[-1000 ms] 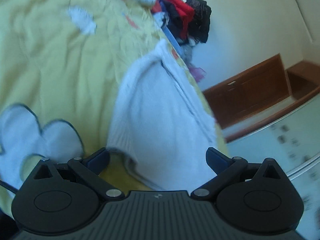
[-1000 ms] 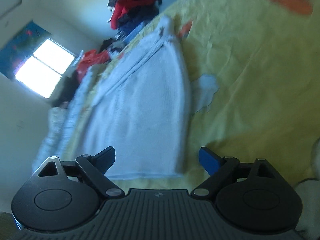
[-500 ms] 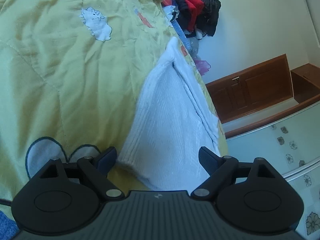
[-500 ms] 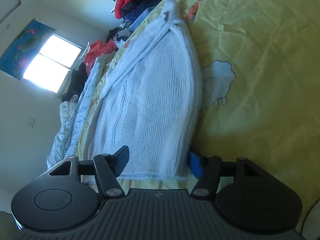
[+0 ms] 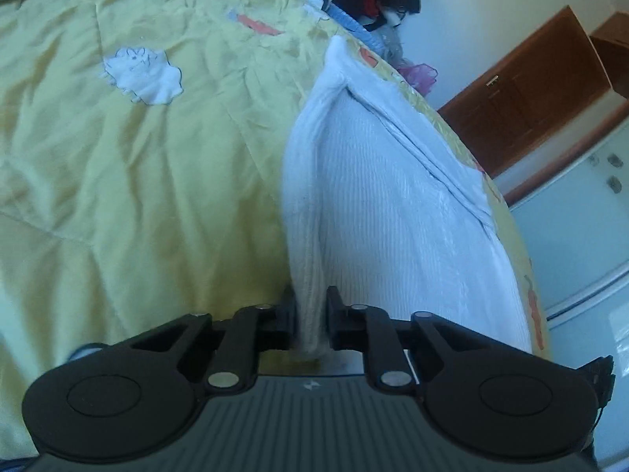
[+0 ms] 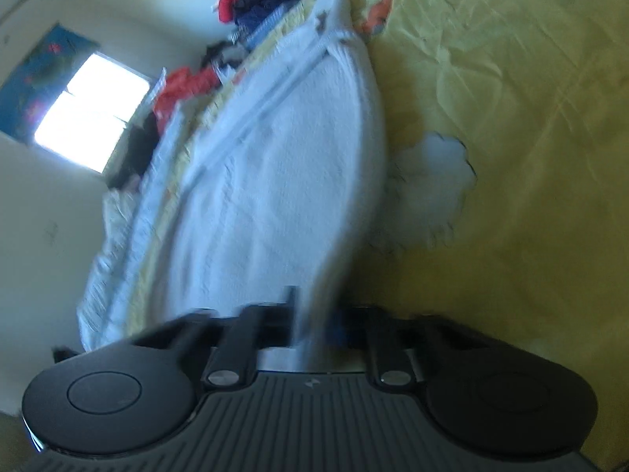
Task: Fold small clothes
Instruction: 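Grasp the sweater's folded end with the left gripper while the right gripper grasps beside it, then lift and roll the held sweater end over the body with both grippers, then open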
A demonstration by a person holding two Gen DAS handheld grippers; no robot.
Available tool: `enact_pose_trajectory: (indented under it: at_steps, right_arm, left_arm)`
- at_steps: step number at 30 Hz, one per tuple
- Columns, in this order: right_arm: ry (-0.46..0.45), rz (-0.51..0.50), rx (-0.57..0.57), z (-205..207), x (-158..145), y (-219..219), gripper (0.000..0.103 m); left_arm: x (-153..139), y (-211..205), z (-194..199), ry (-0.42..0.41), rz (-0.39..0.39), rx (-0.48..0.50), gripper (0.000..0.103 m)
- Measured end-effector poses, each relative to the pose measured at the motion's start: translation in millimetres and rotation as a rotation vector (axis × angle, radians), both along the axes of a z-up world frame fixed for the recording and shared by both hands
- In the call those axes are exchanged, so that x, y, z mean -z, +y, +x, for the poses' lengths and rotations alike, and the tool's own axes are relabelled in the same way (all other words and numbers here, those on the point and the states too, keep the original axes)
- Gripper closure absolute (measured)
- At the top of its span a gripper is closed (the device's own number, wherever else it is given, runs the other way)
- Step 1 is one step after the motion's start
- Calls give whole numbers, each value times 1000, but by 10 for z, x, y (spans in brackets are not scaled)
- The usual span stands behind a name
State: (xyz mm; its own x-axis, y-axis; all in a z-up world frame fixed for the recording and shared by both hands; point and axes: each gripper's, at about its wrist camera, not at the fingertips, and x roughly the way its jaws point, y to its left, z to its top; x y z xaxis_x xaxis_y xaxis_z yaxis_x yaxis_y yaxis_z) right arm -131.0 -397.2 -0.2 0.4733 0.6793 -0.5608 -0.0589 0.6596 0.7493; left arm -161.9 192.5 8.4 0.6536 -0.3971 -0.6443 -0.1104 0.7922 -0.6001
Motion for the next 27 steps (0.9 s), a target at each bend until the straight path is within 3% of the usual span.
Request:
enact_pose_trajectory:
  at_steps: [7,9,11,12,14,15,16,17,22,27]
  right_arm:
    - [24,62,-29,-65,69,-50,81]
    - [42,81,-36,-18,81,-58,80]
    - [66,127,-40,32,109,-91,77]
    - [74,137,-44,52,116,-98,77]
    - [77,145,-58,73,127,-104,80]
    - [78,138,-64,77,135,-105,84]
    - [73,126,-74,77,155,-107,89]
    - [58,146,-81,66,162,-124,92]
    - [-15,175,-78,18,22,-186,91]
    - [-83,281,-56,184,-176,-302,91]
  left_arm:
    - [43,83,62,11,-67,44,84]
    - [46,71,125,9,-81,70,76]
    - [33,54,171,-3,-104,94,59]
    - [24,39,183,-5,-107,104,58]
    - [-1,-5,230,-2,-79,119,62]
    - [-21,-36,239,1,-47,127,68]
    - [-39,-70,258,13,7,130,91]
    - [-51,-91,273,27,57,132,94]
    - [-208,-67,246,7,69,157,95]
    - [-532,65,376,-113,-15,146,95]
